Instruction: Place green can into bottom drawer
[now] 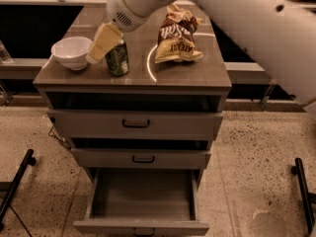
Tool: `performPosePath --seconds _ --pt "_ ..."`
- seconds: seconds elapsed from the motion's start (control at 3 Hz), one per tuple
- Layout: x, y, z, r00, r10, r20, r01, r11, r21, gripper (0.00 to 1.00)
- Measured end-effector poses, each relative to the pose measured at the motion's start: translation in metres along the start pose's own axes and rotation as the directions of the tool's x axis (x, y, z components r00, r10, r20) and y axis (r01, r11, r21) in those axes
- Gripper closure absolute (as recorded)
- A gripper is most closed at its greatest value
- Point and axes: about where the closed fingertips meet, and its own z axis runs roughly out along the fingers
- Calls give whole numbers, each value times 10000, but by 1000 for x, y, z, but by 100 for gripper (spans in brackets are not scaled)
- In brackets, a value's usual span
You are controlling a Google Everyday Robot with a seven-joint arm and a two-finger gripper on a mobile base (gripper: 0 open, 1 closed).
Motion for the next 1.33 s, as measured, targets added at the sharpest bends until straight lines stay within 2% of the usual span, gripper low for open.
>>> performPosePath --seconds 0.33,0.67,1.0,1.33 --pt "-8 3 34 9940 726 820 -730 9973 16 0" --pt "7 -3 63 9804 1598 1155 -1628 9865 168 0" --pt "15 -12 71 9690 1984 1470 -2048 9784 298 0" --pt "12 -12 72 9688 1971 1506 -2024 9791 211 0"
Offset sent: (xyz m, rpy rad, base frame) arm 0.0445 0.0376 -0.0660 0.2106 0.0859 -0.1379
